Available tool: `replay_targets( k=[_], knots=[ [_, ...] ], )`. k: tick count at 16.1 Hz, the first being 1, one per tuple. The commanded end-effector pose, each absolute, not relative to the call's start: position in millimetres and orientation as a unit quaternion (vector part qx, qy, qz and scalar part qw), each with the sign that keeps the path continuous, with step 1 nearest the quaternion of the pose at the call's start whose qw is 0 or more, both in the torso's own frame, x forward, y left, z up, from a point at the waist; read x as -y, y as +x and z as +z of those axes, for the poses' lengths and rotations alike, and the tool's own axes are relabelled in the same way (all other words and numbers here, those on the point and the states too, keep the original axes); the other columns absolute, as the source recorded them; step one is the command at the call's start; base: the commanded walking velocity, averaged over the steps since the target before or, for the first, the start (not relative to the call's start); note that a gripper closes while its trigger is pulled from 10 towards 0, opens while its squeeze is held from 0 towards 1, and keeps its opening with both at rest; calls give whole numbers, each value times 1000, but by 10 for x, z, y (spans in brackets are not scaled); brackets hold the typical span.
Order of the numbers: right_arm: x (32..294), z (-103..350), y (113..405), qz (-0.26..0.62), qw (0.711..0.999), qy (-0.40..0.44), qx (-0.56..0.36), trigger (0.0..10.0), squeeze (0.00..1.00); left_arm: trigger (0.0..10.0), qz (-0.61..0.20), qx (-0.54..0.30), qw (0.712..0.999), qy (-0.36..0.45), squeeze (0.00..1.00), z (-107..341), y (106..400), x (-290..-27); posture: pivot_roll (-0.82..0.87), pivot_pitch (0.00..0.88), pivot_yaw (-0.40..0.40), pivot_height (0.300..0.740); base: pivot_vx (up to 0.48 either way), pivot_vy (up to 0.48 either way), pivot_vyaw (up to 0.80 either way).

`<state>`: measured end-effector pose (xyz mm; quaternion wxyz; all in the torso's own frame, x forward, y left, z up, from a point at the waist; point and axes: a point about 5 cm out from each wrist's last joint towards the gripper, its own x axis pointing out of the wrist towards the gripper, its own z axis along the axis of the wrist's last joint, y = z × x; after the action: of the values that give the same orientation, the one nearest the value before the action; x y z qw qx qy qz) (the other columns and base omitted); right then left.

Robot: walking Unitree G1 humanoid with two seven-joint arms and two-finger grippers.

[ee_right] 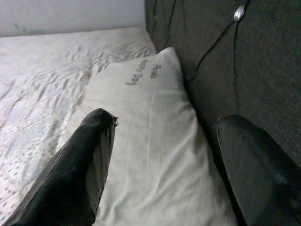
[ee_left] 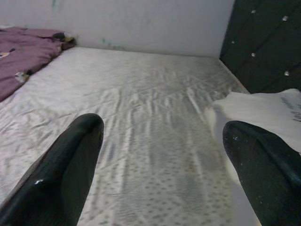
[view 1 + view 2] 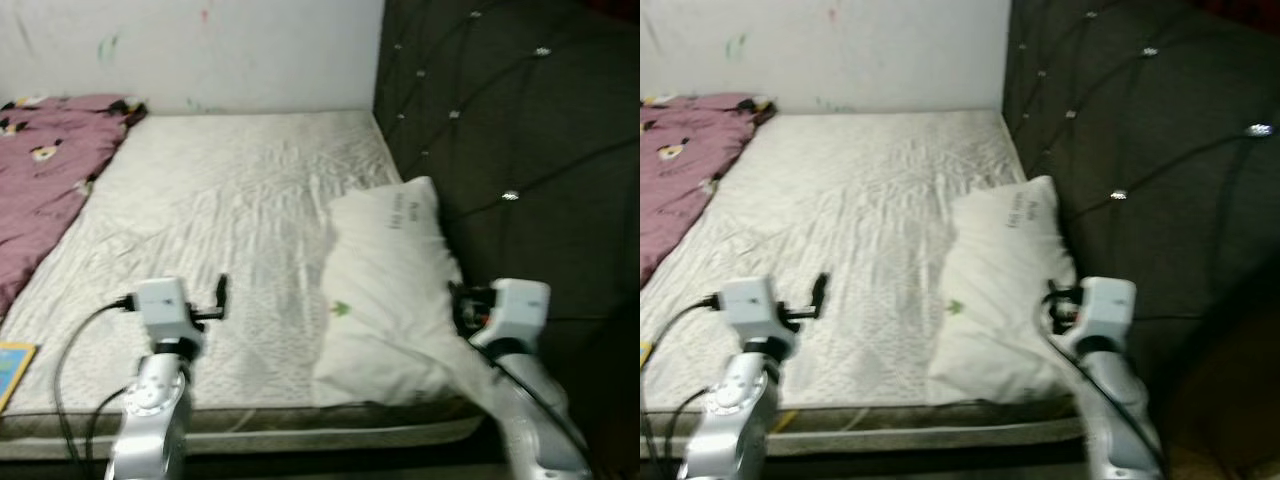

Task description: Clean up the room

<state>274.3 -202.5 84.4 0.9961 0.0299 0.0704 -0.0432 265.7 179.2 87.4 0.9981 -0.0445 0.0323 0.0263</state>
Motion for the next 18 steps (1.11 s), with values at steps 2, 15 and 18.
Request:
replay_targets(
  k=[2, 15, 18],
  knots=[
    [1926, 865, 2775, -29, 996, 41, -71, 10000, 0, 10000, 40, -31, 998, -35, 0, 904, 2654, -1886, 6, 0, 52, 740, 0, 480, 0],
    [1689, 873, 2819, 25, 996, 13, -83, 10000, 0, 10000, 40, -17, 999, -27, 0, 918, 2643, -1882, 9, 0, 48, 740, 0, 167, 0],
    [1670, 878, 2826, 30, 996, 11, -82, 10000, 0, 10000, 30, -16, 999, -24, 0, 894, 2617, -1832, 12, 0, 43, 740, 0, 0, 0]
  ],
)
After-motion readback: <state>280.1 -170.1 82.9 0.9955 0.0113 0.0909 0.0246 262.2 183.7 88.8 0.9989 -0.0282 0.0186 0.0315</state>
